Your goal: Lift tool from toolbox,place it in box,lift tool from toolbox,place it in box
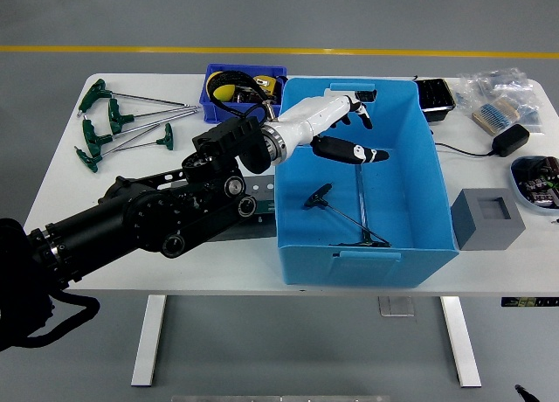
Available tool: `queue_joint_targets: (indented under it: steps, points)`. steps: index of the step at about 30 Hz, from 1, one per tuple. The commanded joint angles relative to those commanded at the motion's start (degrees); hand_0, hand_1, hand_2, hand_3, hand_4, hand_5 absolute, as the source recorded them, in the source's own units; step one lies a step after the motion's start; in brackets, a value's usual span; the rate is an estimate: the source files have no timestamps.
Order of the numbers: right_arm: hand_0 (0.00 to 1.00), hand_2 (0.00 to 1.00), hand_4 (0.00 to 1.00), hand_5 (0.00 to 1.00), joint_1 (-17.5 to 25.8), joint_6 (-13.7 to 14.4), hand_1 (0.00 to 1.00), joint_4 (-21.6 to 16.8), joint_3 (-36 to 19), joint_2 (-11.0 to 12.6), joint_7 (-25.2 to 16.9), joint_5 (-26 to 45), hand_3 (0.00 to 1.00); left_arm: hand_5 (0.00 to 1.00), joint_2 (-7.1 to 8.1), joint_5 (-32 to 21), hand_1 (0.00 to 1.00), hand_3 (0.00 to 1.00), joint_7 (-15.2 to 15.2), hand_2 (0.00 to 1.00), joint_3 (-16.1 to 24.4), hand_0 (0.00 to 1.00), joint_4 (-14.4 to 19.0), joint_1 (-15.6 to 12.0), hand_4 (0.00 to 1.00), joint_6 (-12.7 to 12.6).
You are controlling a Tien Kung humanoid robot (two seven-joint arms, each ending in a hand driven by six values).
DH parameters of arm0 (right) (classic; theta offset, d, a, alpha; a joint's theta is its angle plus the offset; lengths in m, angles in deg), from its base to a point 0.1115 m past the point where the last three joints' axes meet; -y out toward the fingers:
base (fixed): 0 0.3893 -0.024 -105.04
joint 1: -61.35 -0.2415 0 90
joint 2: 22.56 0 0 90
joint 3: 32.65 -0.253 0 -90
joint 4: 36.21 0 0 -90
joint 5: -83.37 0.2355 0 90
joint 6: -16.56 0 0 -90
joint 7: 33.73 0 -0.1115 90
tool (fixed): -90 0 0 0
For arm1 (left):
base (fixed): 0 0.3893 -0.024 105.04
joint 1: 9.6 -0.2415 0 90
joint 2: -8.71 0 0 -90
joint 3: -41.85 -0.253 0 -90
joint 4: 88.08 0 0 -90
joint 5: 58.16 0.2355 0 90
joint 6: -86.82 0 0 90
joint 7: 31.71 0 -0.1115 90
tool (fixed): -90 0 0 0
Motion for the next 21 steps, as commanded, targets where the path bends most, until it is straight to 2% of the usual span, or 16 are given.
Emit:
queue_joint_targets:
  steps: [2,3,5,7,10,14,15,16,20,21]
  points:
    - [0.654,0.701,0.803,0.745,0.1,0.0,0.642,0.0,0.1,0.0,-0.1,0.4,0.556,0.771,0.00,-0.5,0.773,0.779,0.6,0.966,0.6,0.675,0.7,-0.5,0.955,-1.2]
    - [0.653,0.700,0.804,0.746,0.1,0.0,0.642,0.0,0.3,-0.1,-0.1,0.6,0.557,0.768,0.00,-1.2,0.802,0.842,1.3,0.990,1.1,0.717,1.2,-1.0,0.953,-2.4]
    - [0.653,0.700,0.804,0.746,0.2,0.0,0.642,0.1,0.4,-0.1,-0.2,0.9,0.557,0.768,0.00,-3.3,0.802,0.842,3.4,0.990,2.2,0.717,2.2,-2.1,0.953,-5.4]
    - [0.653,0.700,0.804,0.746,0.4,0.0,0.642,0.1,0.7,-0.2,-0.3,1.5,0.557,0.768,0.00,-7.9,0.802,0.842,6.6,0.990,5.1,0.717,4.7,-4.7,0.953,-8.9]
    - [0.653,0.700,0.804,0.746,0.7,-0.1,0.642,0.1,0.8,-0.3,-0.6,2.2,0.557,0.765,0.00,-14.4,0.800,0.802,9.5,0.949,8.8,0.749,8.2,-8.3,0.950,-11.4]
    - [0.653,0.700,0.804,0.746,1.0,-0.1,0.642,0.2,1.0,-0.4,-0.7,2.4,0.557,0.765,0.99,-24.1,0.800,0.802,12.1,0.949,14.4,0.749,14.2,-13.8,0.950,-11.6]
    - [0.652,0.700,0.804,0.746,1.1,-0.1,0.641,0.2,1.0,-0.5,-0.8,2.5,0.556,0.782,1.30,-26.3,0.802,0.762,12.5,0.893,15.7,0.768,15.6,-15.1,0.949,-11.4]
    - [0.652,0.700,0.804,0.746,1.1,-0.1,0.641,0.2,1.1,-0.5,-0.8,2.6,0.556,0.782,1.58,-29.0,0.802,0.762,12.8,0.893,16.8,0.768,16.8,-16.2,0.949,-11.2]
    - [0.652,0.700,0.804,0.746,1.5,-0.1,0.641,0.3,1.3,-0.6,-0.9,2.9,0.556,0.782,3.40,-38.5,0.802,0.762,12.4,0.893,21.2,0.768,20.8,-21.1,0.949,-8.1]
    - [0.651,0.700,0.804,0.747,1.5,-0.1,0.641,0.3,1.4,-0.7,-1.0,3.1,0.556,0.838,4.09,-40.7,0.809,0.789,11.8,0.886,21.9,0.778,21.3,-22.0,0.959,-7.1]
